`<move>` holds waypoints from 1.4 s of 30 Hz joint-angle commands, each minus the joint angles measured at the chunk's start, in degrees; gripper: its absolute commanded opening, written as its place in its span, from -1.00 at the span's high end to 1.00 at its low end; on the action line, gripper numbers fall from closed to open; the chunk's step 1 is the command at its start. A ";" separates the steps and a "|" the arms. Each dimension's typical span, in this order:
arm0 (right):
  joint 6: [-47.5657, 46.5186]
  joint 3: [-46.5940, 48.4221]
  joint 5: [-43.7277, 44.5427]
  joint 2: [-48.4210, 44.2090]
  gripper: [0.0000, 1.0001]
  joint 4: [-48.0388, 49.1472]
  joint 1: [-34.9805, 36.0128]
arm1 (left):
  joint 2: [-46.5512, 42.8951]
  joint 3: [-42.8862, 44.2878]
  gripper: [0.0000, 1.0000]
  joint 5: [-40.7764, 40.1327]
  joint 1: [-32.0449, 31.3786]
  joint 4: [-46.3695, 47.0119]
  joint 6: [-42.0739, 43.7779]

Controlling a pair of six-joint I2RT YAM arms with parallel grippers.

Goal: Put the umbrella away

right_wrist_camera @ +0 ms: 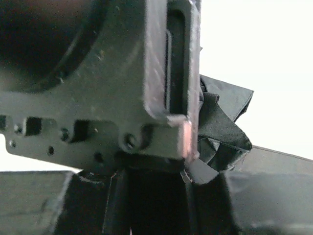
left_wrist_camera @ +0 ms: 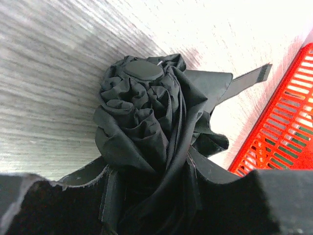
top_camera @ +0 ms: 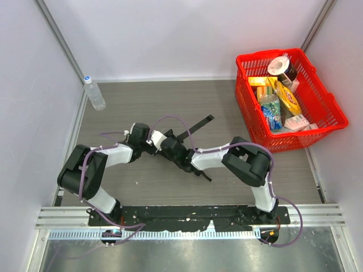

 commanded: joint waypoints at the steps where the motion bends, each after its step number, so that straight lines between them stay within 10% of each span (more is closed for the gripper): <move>1: 10.17 -9.66 -13.10 0.84 0.99 7.19 -2.81 | -1.13 -3.75 0.72 -2.62 -0.84 -14.12 5.89; 10: 25.38 -17.34 -45.37 2.51 0.99 21.72 -13.17 | -10.09 -4.54 -0.92 -3.85 0.39 -13.84 9.32; 21: 52.85 -15.67 -66.55 14.27 0.98 44.73 -21.18 | -6.94 -5.77 -0.99 -0.17 1.01 -10.07 7.65; 25: 63.94 -13.39 -69.72 19.20 0.98 51.69 -23.20 | -6.06 -6.56 -0.92 -0.07 -0.04 -8.14 6.16; 33: 70.74 -9.08 -73.77 22.20 0.98 51.53 -23.38 | -0.88 -7.97 -0.16 -0.86 -2.07 -4.36 4.66; 38: 58.31 -8.38 -71.06 18.35 0.98 34.33 -23.12 | 1.15 -9.46 0.79 -1.57 -2.07 -2.77 5.19; 42: 47.02 -5.57 -66.66 13.94 0.83 16.13 -22.94 | 1.77 -10.17 1.00 -2.09 -2.07 -2.77 5.54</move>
